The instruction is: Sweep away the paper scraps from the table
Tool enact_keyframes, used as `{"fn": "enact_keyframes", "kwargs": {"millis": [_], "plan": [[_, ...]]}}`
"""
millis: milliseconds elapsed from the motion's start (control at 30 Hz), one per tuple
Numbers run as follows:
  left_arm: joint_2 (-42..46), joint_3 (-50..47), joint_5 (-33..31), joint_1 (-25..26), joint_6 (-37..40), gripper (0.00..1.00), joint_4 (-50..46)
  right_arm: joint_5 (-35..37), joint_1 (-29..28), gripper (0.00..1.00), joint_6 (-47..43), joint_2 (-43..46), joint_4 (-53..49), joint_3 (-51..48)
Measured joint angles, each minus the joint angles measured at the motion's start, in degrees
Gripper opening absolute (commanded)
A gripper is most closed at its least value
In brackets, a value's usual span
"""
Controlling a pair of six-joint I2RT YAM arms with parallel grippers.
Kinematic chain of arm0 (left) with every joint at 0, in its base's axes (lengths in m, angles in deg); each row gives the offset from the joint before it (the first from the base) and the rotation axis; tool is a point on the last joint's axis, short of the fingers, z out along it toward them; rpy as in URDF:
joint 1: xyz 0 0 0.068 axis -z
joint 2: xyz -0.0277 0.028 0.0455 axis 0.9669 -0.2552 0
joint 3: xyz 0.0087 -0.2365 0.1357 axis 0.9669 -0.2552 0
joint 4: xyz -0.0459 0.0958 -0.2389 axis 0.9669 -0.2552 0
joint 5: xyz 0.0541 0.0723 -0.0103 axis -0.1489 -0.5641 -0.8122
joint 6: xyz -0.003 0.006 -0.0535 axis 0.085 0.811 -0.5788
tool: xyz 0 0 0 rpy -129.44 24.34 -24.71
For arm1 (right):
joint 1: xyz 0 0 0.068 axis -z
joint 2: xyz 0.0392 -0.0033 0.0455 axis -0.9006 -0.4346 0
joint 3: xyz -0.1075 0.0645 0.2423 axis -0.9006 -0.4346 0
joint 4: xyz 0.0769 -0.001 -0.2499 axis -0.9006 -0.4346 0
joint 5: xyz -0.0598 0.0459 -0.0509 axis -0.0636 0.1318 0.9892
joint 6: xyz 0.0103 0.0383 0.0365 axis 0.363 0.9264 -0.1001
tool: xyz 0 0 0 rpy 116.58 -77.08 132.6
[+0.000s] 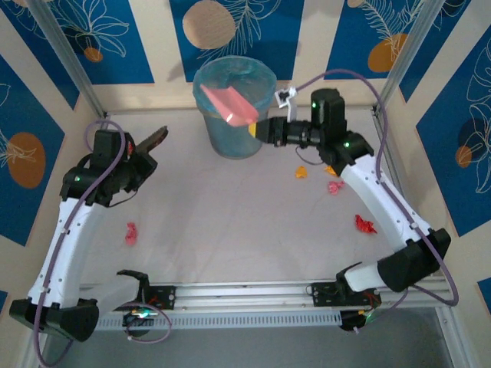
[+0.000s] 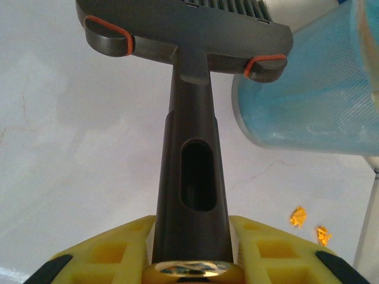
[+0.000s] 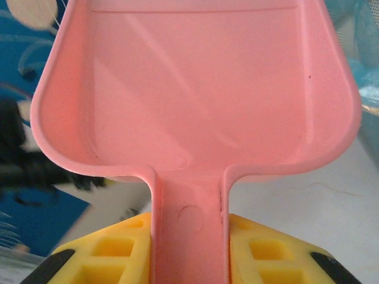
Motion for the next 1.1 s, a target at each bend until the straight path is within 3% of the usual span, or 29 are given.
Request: {"fn": "enact_keyframes", "kwargs": {"millis": [233,433,667,1100], "plan": [[-7.32,8.79,-3.72,-0.04,1.88,0.0,-0.2,7.04,-8.37,0.0,-18.14,2.6,1.18,-14.27],[-12.41,15.47,-5.42,-0.59,2.89,0.0,-0.17,13.62,-15.52,0.0,-27.47,1.22,0.92,-20.59],[-18.1,19.54,-6.1,-2.62,2.95,0.0,0.44,23.19,-22.8,0.0,-31.76,-5.33,3.26,-25.81],[-35.43,23.91,-5.53,-12.44,2.73,0.0,4.59,28.33,-26.86,0.0,-29.83,-18.99,4.76,-22.49]]}}
